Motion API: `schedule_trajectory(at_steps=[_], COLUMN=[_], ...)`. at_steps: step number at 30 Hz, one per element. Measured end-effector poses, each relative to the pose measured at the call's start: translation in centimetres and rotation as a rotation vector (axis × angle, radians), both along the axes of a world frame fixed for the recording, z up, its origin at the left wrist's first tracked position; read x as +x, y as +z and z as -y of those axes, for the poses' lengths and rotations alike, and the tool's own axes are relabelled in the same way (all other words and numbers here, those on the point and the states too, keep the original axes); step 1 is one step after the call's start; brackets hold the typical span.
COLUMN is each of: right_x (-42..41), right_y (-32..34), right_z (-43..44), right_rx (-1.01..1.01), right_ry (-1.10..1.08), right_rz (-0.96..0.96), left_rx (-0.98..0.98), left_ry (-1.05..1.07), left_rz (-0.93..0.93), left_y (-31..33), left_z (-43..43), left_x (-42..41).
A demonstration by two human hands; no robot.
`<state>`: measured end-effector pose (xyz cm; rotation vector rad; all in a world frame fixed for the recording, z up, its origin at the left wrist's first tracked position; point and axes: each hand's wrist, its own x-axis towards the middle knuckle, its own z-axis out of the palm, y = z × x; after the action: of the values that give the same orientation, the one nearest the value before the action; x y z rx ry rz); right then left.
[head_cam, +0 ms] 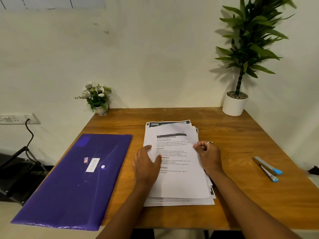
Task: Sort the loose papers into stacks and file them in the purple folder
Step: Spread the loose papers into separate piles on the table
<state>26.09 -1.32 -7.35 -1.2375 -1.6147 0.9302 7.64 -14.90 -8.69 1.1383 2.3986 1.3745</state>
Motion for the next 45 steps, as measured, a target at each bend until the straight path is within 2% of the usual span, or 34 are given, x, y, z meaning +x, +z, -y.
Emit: schedule_trajectory(at_steps=[3, 8, 11, 20, 24, 27, 30, 34, 40, 45], right_x=[0.1, 0.5, 0.7, 1.0, 2.4, 3.8, 5.1, 6.6, 7.3, 7.1], right_y=[-0.2, 0.1, 0.5, 0.9, 1.7, 2.3, 2.7, 2.1, 2.5, 2.4], right_z=[-0.2, -0.2, -0.1, 0.1, 0.4, 0.7, 2.1, 4.7, 5.0, 4.8], right_rx=[0.0, -0.004, -0.013, -0.053, -0.168, -0.294, -0.384, -0.41, -0.438, -0.466], right_ry=[-0.004, -0.031, -0.037, -0.055, -0.106, -0.025, 0.032, 0.105, 0.202, 0.244], right_rz=[-0.01, -0.079, -0.152, -0.239, -0.408, -0.435, -0.388, -0.29, -0.299, -0.336], left_rx=[0.044, 0.254, 0.307, 0.225, 0.255, 0.291, 0.294, 0.16, 0.061, 0.072], left_ry=[-0.008, -0.05, -0.083, -0.122, -0.121, -0.141, -0.263, -0.514, -0.503, -0.523], left_rz=[0.102, 0.444, 0.515, 0.408, 0.407, 0.434, 0.457, 0.466, 0.423, 0.433], left_y=[-0.1, 0.5, 0.2, 0.7, 1.0, 1.8, 2.6, 2.3, 2.2, 2.4], left_z=[0.0, 0.2, 0.6, 1.0, 1.5, 2.2, 2.9, 3.1, 3.0, 3.0], left_x=[-0.2, -1.4, -2.5, -1.7, -1.5, -1.0, -0.3, 0.3, 0.1, 0.1])
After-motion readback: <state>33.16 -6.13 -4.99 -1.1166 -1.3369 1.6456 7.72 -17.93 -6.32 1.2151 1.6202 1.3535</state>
